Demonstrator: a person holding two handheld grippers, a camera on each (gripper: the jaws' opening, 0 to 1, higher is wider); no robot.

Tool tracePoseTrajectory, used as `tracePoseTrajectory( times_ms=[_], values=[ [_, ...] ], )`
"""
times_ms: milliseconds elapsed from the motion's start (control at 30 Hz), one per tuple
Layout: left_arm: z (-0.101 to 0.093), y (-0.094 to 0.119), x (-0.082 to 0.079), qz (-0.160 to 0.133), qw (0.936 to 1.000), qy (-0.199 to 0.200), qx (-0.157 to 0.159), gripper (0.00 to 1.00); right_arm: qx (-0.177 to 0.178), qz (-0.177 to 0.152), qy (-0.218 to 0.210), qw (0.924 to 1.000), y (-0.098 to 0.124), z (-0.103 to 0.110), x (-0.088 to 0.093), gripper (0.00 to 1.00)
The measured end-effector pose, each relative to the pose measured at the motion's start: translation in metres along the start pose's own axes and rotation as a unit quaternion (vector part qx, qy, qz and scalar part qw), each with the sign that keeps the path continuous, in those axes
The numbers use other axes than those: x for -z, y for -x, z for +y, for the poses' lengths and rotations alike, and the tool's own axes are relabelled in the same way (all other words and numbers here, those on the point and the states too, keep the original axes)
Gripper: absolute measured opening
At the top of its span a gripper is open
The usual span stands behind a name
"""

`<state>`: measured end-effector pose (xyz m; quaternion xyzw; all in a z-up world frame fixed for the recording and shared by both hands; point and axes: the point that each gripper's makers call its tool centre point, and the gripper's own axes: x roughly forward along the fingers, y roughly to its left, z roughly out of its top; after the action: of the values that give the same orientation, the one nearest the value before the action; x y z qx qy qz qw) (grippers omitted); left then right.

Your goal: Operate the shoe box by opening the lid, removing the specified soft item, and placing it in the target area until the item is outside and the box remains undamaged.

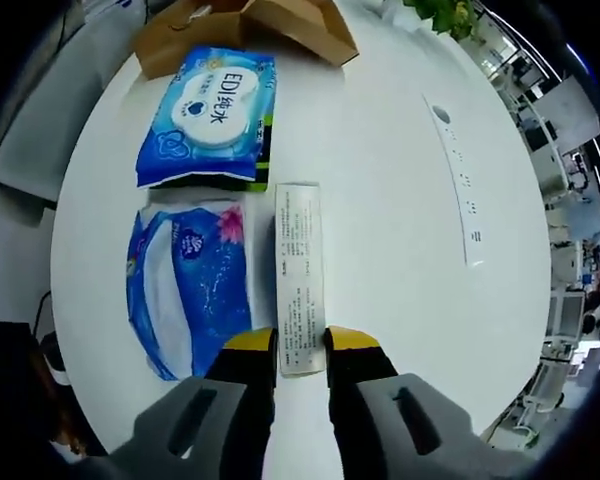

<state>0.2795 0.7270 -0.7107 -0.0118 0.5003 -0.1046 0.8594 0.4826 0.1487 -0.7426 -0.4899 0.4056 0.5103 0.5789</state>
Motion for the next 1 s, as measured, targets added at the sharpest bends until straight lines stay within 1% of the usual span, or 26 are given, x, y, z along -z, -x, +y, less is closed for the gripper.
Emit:
tracePoseTrajectory(
  times_ms=[100, 167, 233, 333, 467, 600, 733, 800, 867, 900, 933, 1000],
  values=[
    [-0.002, 0.001, 0.000, 0.001, 1.0000, -0.004, 0.003, 0.11, 0.012, 0.005, -0.007, 0.9999, 0.001, -0.001, 0.001, 0.17],
    [-0.002, 0.002, -0.001, 0.001, 0.9999, -0.009, 0.004, 0.12, 0.015, 0.006, -0.004, 0.9999, 0.002, 0.000, 0.001, 0.17],
    [-0.002, 0.004, -0.003, -0.001, 0.9999, -0.015, 0.004, 0.14, 0.022, 0.003, -0.011, 0.9997, 0.003, -0.001, 0.000, 0.17],
    [-0.002, 0.007, -0.006, -0.002, 0.9997, -0.025, 0.005, 0.17, 0.027, -0.001, -0.015, 0.9995, 0.007, 0.001, -0.002, 0.21],
    [0.000, 0.014, -0.015, -0.009, 0.9987, -0.049, -0.001, 0.19, 0.038, -0.009, -0.021, 0.9990, 0.013, 0.000, -0.007, 0.27],
    [-0.003, 0.020, -0.028, -0.019, 0.9962, -0.085, 0.002, 0.21, 0.053, -0.022, -0.031, 0.9979, 0.023, 0.002, -0.015, 0.32],
    [-0.014, 0.021, -0.036, -0.020, 0.9922, -0.121, 0.019, 0.24, 0.062, -0.044, -0.051, 0.9957, 0.034, 0.008, -0.026, 0.39],
    [-0.021, 0.019, -0.038, -0.014, 0.9870, -0.156, 0.036, 0.26, 0.066, -0.068, -0.080, 0.9923, 0.043, 0.013, -0.035, 0.43],
    [-0.026, 0.018, -0.039, -0.006, 0.9826, -0.179, 0.049, 0.28, 0.071, -0.080, -0.086, 0.9905, 0.048, 0.016, -0.040, 0.47],
    [-0.029, 0.017, -0.039, -0.003, 0.9805, -0.189, 0.054, 0.29, 0.074, -0.091, -0.096, 0.9884, 0.053, 0.019, -0.044, 0.48],
    [-0.033, 0.016, -0.039, 0.003, 0.9765, -0.206, 0.065, 0.30, 0.076, -0.095, -0.102, 0.9874, 0.055, 0.021, -0.045, 0.49],
    [-0.037, 0.014, -0.039, 0.009, 0.9705, -0.229, 0.074, 0.31, 0.081, -0.102, -0.111, 0.9852, 0.060, 0.024, -0.048, 0.52]
  ],
)
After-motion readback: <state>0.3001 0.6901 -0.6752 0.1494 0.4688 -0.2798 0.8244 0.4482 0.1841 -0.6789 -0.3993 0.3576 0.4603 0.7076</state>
